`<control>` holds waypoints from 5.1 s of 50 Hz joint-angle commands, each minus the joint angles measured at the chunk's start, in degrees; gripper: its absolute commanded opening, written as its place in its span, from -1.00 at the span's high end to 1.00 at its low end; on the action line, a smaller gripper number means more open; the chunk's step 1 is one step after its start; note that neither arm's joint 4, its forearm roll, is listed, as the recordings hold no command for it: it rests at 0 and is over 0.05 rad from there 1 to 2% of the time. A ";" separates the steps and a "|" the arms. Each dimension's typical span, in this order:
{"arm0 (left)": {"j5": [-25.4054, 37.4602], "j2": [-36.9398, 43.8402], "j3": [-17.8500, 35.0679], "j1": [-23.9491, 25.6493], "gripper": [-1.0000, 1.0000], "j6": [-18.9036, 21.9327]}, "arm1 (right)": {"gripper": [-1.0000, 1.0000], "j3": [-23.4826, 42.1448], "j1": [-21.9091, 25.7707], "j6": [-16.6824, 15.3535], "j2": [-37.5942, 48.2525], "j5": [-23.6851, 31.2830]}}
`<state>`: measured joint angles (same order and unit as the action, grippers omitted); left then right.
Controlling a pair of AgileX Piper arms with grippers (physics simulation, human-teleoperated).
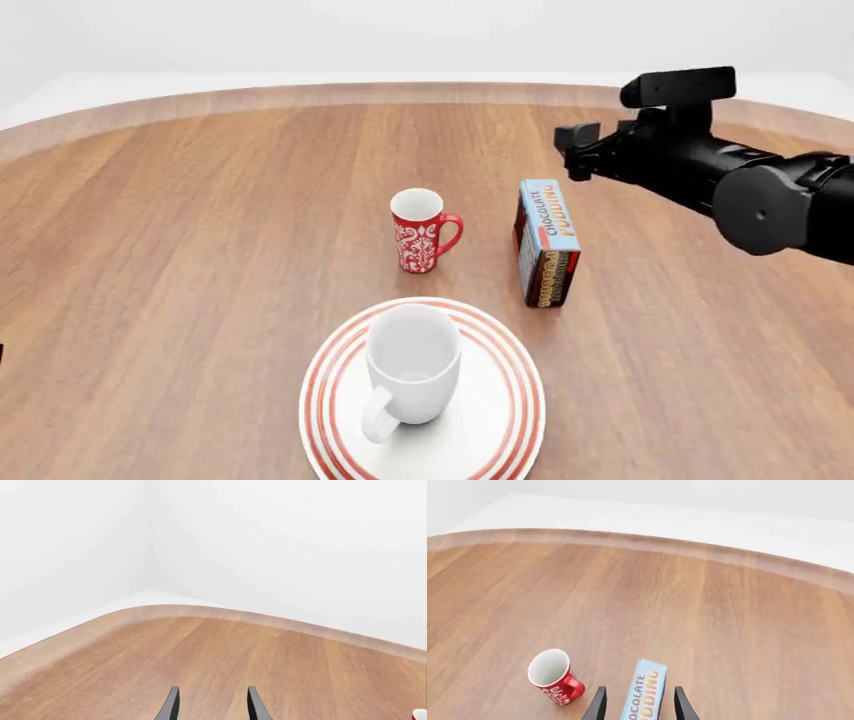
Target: Pick up the white mug and put it on the plate, and put the chocolate pudding to the right of the plate.
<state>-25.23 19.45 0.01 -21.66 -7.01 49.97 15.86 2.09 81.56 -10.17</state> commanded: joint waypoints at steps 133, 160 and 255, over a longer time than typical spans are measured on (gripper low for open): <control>0.98 -0.92 0.00 0.34 -1.00 -0.29 | -1.00 5.62 -0.44 5.20 16.02 0.24; 0.54 -0.44 0.00 0.44 -1.00 -0.36 | -1.00 7.07 0.09 6.22 18.37 1.38; 0.53 -0.44 0.00 0.41 -1.00 -0.38 | -1.00 9.04 -0.62 6.26 23.95 2.02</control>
<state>-24.69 19.00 0.01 -21.25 -7.39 58.62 15.12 8.58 104.63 -8.60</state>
